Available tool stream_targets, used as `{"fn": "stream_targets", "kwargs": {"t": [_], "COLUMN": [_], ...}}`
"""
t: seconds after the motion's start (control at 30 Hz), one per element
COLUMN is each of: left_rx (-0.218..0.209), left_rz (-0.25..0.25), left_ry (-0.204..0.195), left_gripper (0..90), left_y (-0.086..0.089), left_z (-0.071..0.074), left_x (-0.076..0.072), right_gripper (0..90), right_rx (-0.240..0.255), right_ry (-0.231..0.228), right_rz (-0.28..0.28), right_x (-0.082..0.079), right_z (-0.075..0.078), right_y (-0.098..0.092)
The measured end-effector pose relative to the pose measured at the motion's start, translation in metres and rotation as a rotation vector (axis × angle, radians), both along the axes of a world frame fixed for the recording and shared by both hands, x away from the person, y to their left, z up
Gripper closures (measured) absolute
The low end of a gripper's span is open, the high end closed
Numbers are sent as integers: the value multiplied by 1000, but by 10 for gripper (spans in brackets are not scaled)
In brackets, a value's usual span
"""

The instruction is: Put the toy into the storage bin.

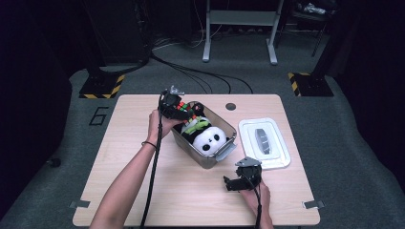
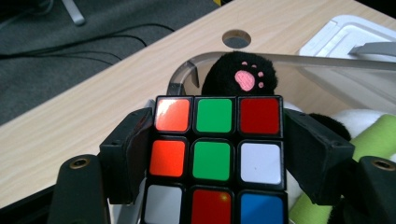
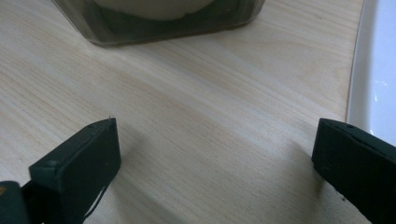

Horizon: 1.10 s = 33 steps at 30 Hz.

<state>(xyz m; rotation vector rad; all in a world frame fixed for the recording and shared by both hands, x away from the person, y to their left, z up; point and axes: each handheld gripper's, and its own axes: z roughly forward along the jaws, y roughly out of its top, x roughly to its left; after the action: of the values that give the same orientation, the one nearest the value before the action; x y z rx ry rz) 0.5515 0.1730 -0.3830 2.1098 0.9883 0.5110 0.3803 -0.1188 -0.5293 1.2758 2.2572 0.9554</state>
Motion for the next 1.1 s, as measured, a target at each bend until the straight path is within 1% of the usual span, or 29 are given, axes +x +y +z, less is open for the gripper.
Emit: {"fn": "stream_targets", "kwargs": {"t": [0.03, 0.07, 0.1, 0.17, 0.27, 0.3, 0.37, 0.4, 0.47, 0.5, 0.53, 0.6, 0.73, 0.8, 0.87, 0.9, 1.03, 1.1], "left_rx": [-7, 7, -1, 11, 18, 25, 10, 18, 3, 12, 5, 9, 28, 25, 31, 28, 23, 21], "left_rz": [5, -1, 6, 3, 3, -3, 0, -7, -4, -13, -12, -20, -28, -36, -41, -37, -46, -45], "left_ry": [-15, -20, -35, -57, -59, -47, -33, -27, -18, -5, -3, 14, 25, 28, 31, 31, 37, 31], "left_gripper": [289, 291, 297, 320, 325, 324, 325, 325, 326, 327, 328, 329, 331, 331, 332, 332, 331, 330], "left_y": [0, 1, 0, 0, -1, -1, -1, 0, -1, -1, -1, -1, -5, -5, -7, -8, -6, -5], "left_z": [1, 3, 4, 6, 6, 5, 3, 3, 2, 2, 2, 1, -2, -4, -6, -6, -6, -4], "left_x": [-1, -3, -5, -7, -8, -7, -5, -4, -2, -1, 0, 2, 5, 7, 8, 8, 9, 9], "right_gripper": [5, 5, 5, 5, 5, 5, 5, 5, 5, 5, 5, 5, 5, 5, 5, 5, 5, 5], "right_rx": [0, 0, 0, 0, 0, 0, 0, 0, 0, 0, 0, 0, 0, 0, 0, 0, 0, 0], "right_ry": [0, 0, 0, 0, 0, 0, 0, 0, 0, 0, 0, 0, 0, 0, 0, 0, 0, 0], "right_rz": [0, 0, 0, 0, 0, 0, 0, 0, 0, 0, 0, 0, 0, 0, 0, 0, 0, 0], "right_x": [0, 0, 0, 0, 0, 0, 0, 0, 0, 0, 0, 0, 0, 0, 0, 0, 0, 0], "right_z": [0, 0, 0, 0, 0, 0, 0, 0, 0, 0, 0, 0, 0, 0, 0, 0, 0, 0], "right_y": [0, 0, 0, 0, 0, 0, 0, 0, 0, 0, 0, 0, 0, 0, 0, 0, 0, 0]}}
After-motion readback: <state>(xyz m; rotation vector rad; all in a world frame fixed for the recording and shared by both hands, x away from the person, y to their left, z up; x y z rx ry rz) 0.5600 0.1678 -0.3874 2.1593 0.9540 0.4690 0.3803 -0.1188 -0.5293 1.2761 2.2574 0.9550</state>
